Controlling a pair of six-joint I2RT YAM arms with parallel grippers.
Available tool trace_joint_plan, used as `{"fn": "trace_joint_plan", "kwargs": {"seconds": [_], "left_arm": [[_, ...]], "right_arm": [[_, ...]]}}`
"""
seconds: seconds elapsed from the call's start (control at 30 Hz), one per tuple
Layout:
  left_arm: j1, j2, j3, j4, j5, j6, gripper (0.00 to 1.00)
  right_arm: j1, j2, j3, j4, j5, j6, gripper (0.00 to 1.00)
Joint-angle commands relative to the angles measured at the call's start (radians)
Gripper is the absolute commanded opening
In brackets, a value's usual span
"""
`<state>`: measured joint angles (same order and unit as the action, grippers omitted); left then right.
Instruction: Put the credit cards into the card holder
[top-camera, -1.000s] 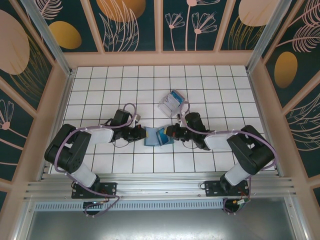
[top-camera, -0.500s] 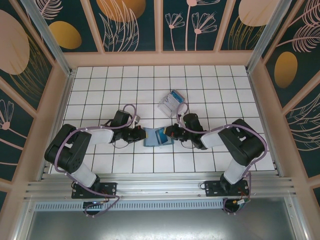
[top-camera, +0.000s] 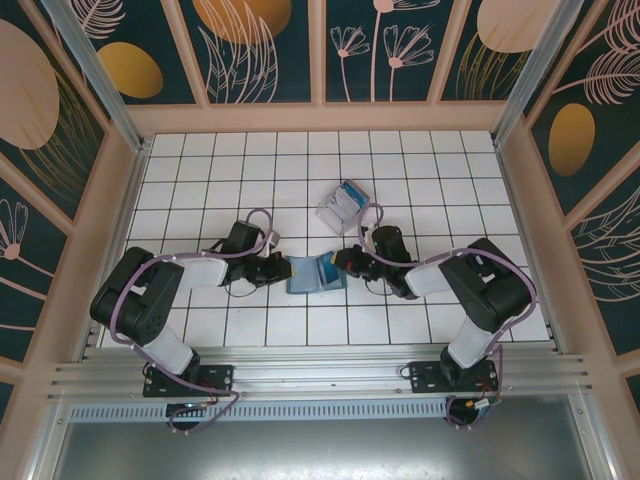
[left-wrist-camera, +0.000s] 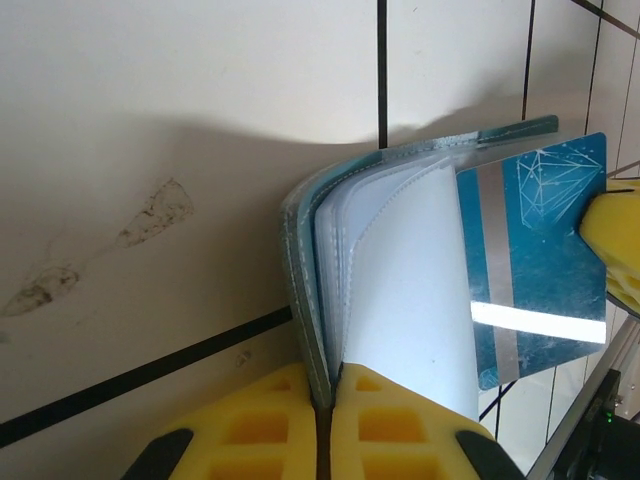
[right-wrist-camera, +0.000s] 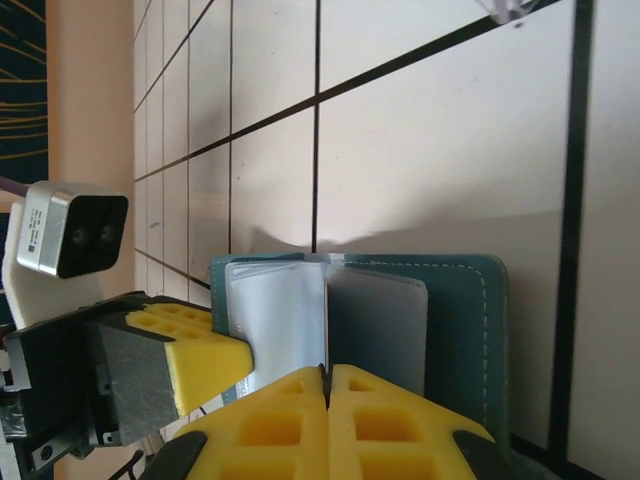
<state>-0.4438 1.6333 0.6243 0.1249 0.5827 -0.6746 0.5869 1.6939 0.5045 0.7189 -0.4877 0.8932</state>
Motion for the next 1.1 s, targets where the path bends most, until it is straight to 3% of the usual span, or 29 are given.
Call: {"fn": "trace_joint_plan", "kwargs": {"seconds": [0.0,0.37,1.07], "left_arm": [[0.005,0.019,-0.008,-0.044,-0.024,0.018,0.10],[0.005,0.022,-0.006,-0.042,-0.023,0.016,0.10],[0.005,0.022,-0.009,-0.026,-0.015,0.006,0.10]], "right_arm": [[0.007,0.031,-0.018,0.116,-0.044,0.015,0.00],[0.010,-0.002,-0.049,0.160,-0.051,0.024,0.00],[0.022,0.115,0.034,0.174,-0.079,0.042,0.00]]}}
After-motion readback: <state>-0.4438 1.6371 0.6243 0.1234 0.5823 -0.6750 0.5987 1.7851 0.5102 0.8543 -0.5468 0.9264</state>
